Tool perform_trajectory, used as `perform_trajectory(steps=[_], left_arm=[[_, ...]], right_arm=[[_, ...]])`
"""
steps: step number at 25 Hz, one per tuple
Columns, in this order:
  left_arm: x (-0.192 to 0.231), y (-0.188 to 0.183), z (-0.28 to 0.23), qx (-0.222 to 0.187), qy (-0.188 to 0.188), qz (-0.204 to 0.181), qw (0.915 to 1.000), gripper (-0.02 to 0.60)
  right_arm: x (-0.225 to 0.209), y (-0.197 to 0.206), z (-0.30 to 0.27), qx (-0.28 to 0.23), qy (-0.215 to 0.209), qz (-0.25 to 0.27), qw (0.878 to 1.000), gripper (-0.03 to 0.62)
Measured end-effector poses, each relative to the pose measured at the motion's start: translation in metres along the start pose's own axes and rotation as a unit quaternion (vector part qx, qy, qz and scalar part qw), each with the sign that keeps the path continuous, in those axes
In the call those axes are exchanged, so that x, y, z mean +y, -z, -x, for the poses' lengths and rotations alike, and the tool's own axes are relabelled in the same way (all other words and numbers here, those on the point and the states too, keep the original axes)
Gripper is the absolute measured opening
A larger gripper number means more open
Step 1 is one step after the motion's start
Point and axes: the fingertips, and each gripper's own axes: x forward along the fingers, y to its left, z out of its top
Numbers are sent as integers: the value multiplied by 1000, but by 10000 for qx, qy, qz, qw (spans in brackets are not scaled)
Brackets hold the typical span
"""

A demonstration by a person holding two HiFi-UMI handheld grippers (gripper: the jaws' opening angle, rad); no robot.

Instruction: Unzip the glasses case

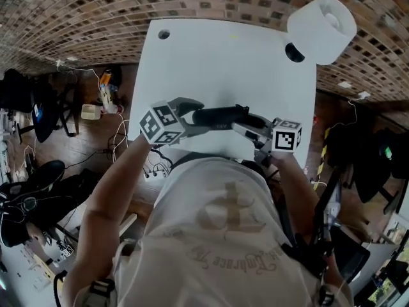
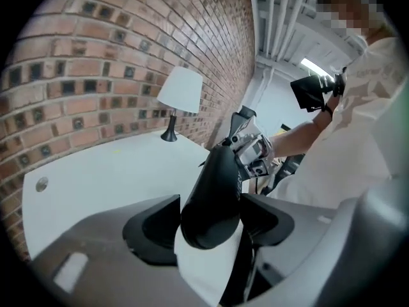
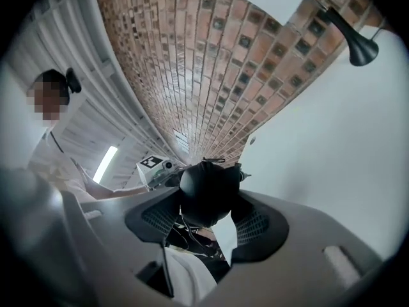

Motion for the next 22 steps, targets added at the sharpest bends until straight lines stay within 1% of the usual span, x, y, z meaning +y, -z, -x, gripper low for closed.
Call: perform_trajectory(steps=[2,3,5,7,8,9,13,14,16,17,18,20,22], left_arm=[[11,1,16,-336,-357,174,9986,280],[16,2,24,-519,-562,291,9966,254],[26,6,40,-875,-969,542,9900,174],[32,10,50,-1098,-1350,758,9818,62],[33,13,53,-1151,-1503,843,9783,22],[33,16,54,-1188,-1618,911,9754,6],[29,20,54,-1363,-1862,1137,9663,6],[28,21,54,-1410,-1906,1206,9640,6],[23,23,52,-1494,-1960,1352,9597,6],[19,25,50,-1519,-1972,1407,9583,6],[16,27,48,-1530,-1979,1450,9573,6],[9,32,46,-1539,-1992,1525,9557,6],[6,36,48,-1559,-2034,1607,9531,6]], right_arm=[[-13,-6,7,-168,-4,-228,9996,258],[-22,-8,12,-270,50,-382,9989,256],[-39,-11,17,-502,123,-830,9952,256],[-52,-16,17,-726,177,-1178,9902,256],[-60,-19,17,-835,235,-1282,9880,256],[-67,-23,17,-948,298,-1362,9857,256],[-96,-38,14,-1307,499,-1445,9796,256],[-106,-39,16,-1299,674,-1380,9796,255],[-136,-36,26,-1105,1405,-1171,9769,256],[-148,-34,29,-1037,1647,-1152,9741,255],[-153,-33,27,-1044,1690,-1238,9722,256],[-158,-32,19,-1137,1647,-1525,9678,256],[-166,-31,16,-1167,1766,-1655,9632,256]])
